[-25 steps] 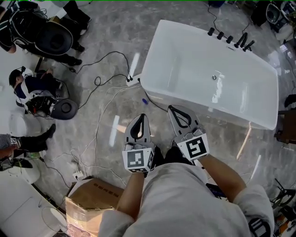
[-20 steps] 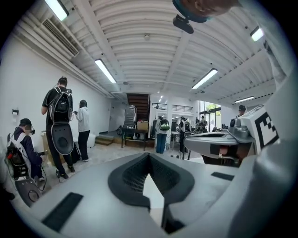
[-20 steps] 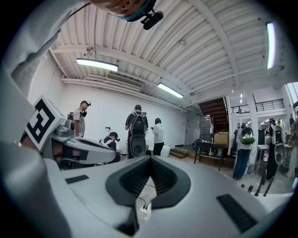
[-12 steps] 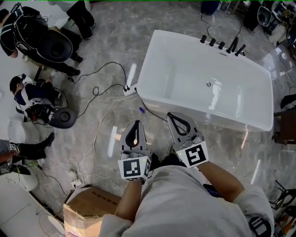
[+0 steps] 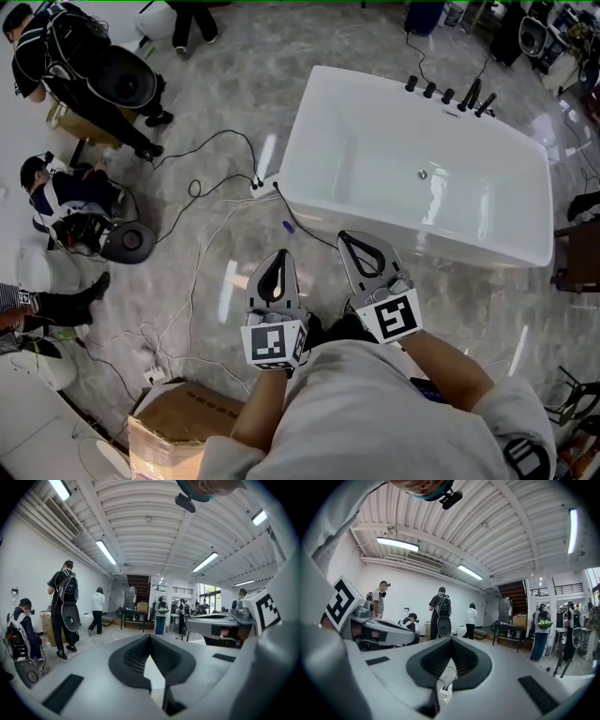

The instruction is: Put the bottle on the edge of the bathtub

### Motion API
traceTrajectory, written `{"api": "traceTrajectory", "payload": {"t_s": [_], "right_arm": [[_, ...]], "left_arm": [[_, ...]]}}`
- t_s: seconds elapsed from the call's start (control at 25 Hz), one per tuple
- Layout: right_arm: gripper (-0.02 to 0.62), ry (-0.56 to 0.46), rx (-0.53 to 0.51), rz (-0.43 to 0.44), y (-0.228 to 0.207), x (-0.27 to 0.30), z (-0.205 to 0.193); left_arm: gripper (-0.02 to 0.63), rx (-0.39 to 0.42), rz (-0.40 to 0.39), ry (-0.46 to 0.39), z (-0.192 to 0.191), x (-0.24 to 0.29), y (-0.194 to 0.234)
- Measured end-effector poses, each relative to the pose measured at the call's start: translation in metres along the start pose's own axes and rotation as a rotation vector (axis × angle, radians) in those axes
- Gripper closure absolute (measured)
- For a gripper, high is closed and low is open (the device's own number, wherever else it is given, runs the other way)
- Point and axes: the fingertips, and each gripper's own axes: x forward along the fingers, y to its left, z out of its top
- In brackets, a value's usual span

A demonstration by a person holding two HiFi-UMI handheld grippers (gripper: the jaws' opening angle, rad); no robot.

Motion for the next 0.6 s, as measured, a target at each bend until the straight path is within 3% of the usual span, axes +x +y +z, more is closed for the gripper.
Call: {"api": "traceTrajectory", "payload": {"t_s": [0.6], "right_arm": [[0.589,-0.003,-0.021,-0.019,0.009,-0.002,0.010]], "left_arm": [[0.595,-0.001,-0.019,0.010,-0.001,-0.011,0.005]]}}
